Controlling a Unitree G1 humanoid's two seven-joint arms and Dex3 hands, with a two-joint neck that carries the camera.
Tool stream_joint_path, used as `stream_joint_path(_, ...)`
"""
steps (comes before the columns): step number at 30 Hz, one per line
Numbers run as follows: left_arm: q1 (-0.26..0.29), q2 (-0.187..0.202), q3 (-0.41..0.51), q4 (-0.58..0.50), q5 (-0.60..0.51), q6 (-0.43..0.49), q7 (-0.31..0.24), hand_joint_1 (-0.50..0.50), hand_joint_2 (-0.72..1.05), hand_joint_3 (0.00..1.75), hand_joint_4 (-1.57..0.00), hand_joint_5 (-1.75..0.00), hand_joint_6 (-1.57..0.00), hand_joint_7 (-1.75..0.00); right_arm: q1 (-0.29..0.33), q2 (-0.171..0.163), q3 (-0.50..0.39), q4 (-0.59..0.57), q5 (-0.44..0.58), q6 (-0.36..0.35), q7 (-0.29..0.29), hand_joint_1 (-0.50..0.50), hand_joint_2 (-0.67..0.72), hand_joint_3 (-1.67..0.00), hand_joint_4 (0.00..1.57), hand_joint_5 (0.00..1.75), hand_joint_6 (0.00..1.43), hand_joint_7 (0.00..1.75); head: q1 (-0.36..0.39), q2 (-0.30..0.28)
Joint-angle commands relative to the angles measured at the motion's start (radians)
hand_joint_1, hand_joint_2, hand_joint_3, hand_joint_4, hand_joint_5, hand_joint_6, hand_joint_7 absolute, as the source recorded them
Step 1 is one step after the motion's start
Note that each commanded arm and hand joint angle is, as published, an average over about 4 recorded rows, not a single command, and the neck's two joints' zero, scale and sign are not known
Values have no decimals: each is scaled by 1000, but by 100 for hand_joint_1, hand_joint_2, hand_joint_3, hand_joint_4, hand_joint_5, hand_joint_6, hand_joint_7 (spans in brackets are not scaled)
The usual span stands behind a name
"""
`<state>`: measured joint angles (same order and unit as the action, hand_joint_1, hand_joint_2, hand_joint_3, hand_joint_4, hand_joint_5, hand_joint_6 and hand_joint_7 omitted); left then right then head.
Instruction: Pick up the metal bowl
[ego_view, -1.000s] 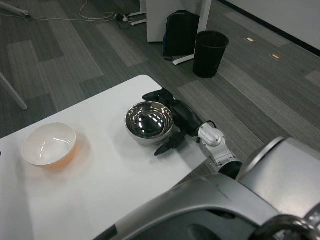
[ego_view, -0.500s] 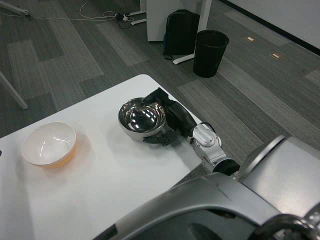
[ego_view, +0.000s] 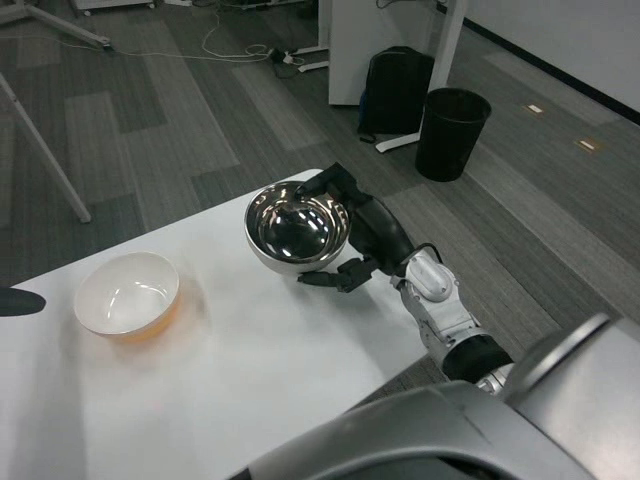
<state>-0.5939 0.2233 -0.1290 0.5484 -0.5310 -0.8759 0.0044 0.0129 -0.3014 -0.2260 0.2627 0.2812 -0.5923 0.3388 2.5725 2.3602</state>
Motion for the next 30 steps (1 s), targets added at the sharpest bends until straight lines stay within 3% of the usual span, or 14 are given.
stream_joint_path(1,-4,-21,-6,-4,14,8,-3,-50,-64,0,0,0,0,0,-45,-31,7,-70,3,39,-4,-31,-48,-87,157,165,137,140,59,57)
stream_joint_path(7,-3,-42,-26,-2,27,9,-3,-50,-59,2,0,0,0,0,-86,-71,35,-92,0,82,-25,-29,-48,-87,157,165,137,140,268,193)
stream_joint_path(11,-6,-50,-60,2,34,43,-53,-50,-64,0,0,0,0,0,-126,-93,53,-105,-6,130,-45,-29,-48,-87,157,165,137,140,418,261)
stream_joint_path(15,-9,-60,-89,-2,39,91,-110,-50,-64,0,0,0,0,0,-171,-120,95,-105,-10,160,-57,-29,-48,-87,157,165,137,140,512,294)
stream_joint_path(24,-2,-80,-96,-2,46,98,-120,-50,-64,0,0,0,0,0,-221,-168,149,-105,2,189,-66,-29,-48,-87,157,165,137,140,524,303)
stream_joint_path(30,0,-82,-98,-2,46,98,-120,-50,-64,0,0,0,0,0,-235,-173,174,-105,3,194,-73,-29,-48,-87,157,165,137,140,496,285)
